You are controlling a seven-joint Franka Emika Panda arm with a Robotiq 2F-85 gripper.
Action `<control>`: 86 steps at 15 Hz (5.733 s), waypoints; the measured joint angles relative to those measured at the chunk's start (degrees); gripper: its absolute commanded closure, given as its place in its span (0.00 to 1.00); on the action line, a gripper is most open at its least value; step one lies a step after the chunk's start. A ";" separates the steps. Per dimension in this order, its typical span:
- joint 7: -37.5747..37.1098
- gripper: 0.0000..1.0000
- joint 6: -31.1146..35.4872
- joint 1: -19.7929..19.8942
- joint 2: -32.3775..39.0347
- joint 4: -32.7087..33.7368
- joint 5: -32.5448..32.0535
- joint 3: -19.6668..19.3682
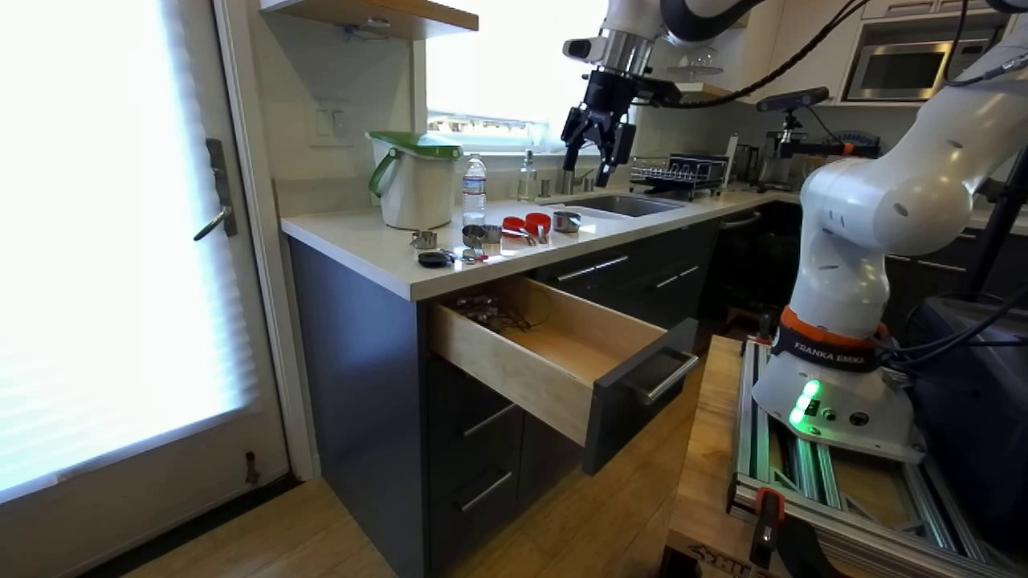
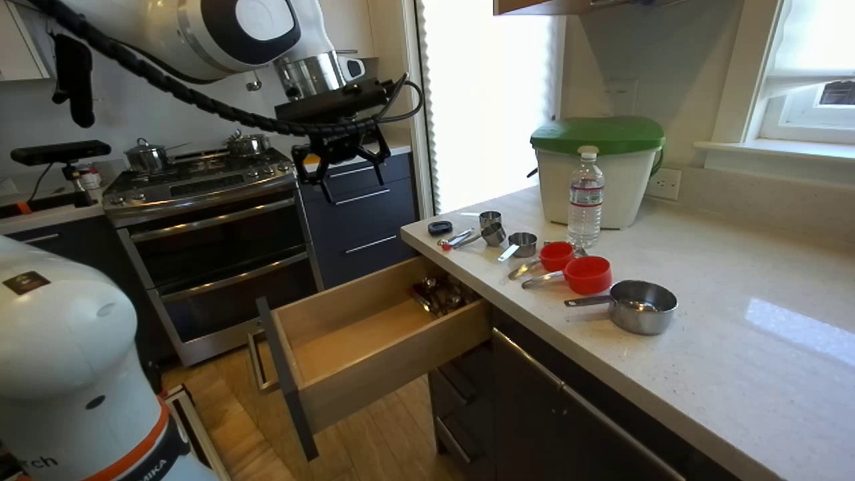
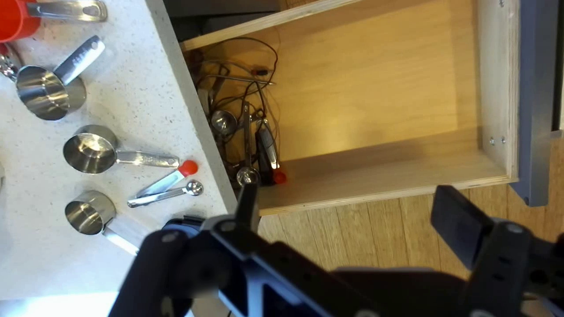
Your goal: Pick up the silver and red measuring spoon from the open drawer and put it on the kitchen counter
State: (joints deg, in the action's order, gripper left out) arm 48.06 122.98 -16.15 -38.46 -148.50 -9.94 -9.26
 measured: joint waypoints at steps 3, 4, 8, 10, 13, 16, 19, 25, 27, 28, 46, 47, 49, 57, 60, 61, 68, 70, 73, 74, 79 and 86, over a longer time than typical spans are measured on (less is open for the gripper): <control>0.35 0.00 0.08 -0.01 0.09 0.06 0.03 -0.11; 0.37 0.00 0.08 -0.02 0.09 0.07 0.04 -0.11; 1.91 0.00 0.23 0.04 0.69 0.07 0.69 -0.09; 5.92 0.00 2.52 -0.40 3.08 -0.04 3.21 -0.34; 14.06 0.00 8.49 -2.40 10.20 -0.10 9.88 -1.55; 22.30 0.00 12.74 -2.80 18.16 0.03 16.22 -1.94; 31.91 0.00 15.93 -2.20 25.00 0.08 23.27 -2.03; 52.40 0.00 18.59 0.94 35.94 1.99 37.73 0.68; 55.55 0.00 18.59 2.93 39.59 3.84 39.61 3.13; 56.36 0.00 18.59 3.79 41.22 4.74 40.05 4.15; 55.21 0.02 23.92 12.54 49.69 7.92 39.89 12.30; 55.21 0.13 24.63 12.96 50.63 8.34 39.89 12.87; 55.21 0.29 26.04 13.69 52.39 9.28 39.83 13.87; 50.85 0.42 34.71 15.82 57.98 11.95 36.52 16.54; 46.87 0.41 40.14 16.36 59.45 11.67 34.43 17.83; 45.41 0.40 42.15 16.61 60.00 11.54 33.46 18.26; 31.11 0.48 53.92 16.89 63.00 10.62 19.19 17.69; 27.38 0.49 55.11 16.82 63.40 10.53 14.45 16.94; 22.15 0.48 55.43 15.79 63.48 10.56 8.06 15.07; 20.49 0.48 55.44 15.20 63.48 10.58 6.20 14.28; 16.01 0.43 54.00 14.96 63.48 11.17 0.56 13.67; 16.61 0.43 45.53 23.17 63.23 13.37 0.56 22.20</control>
State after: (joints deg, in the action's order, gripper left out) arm 64.67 168.51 7.02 24.77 -135.13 -9.39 12.94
